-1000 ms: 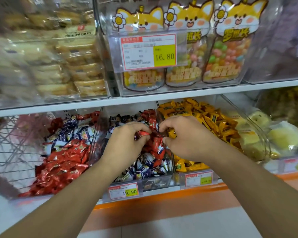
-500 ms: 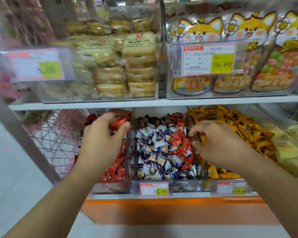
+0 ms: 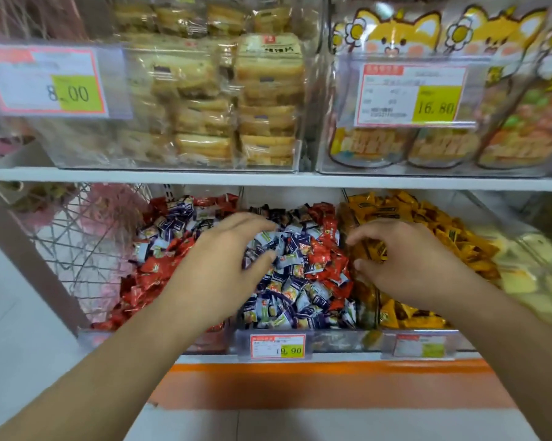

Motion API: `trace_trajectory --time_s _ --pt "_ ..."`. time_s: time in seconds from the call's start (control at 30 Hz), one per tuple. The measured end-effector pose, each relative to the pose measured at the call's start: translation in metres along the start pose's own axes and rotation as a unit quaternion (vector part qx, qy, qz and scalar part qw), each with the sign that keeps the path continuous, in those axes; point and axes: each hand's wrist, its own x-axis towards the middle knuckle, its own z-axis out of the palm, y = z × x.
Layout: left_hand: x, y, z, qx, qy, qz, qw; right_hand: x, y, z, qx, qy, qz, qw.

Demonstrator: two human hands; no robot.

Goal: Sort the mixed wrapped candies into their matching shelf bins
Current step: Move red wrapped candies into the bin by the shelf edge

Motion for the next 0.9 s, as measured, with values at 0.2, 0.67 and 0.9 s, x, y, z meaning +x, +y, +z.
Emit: trace_trajectory --time_s 0.2,0.67,0.9 --pt "0.019 0.036 0.047 -0.025 -0.087 0.059 0.994 -0.004 0.003 -0.008 0.025 -0.008 0.023 0.999" --pt "0.066 0.052 0.102 -0.033 -0.115 -0.015 0.993 -0.003 0.015 -0.009 0.043 -0.009 -0.004 0.999" --pt "0.052 0.046 0.083 -0.182 -0.015 -0.088 0.979 -0.003 0.012 -0.009 0.039 -0.009 -0.003 0.999"
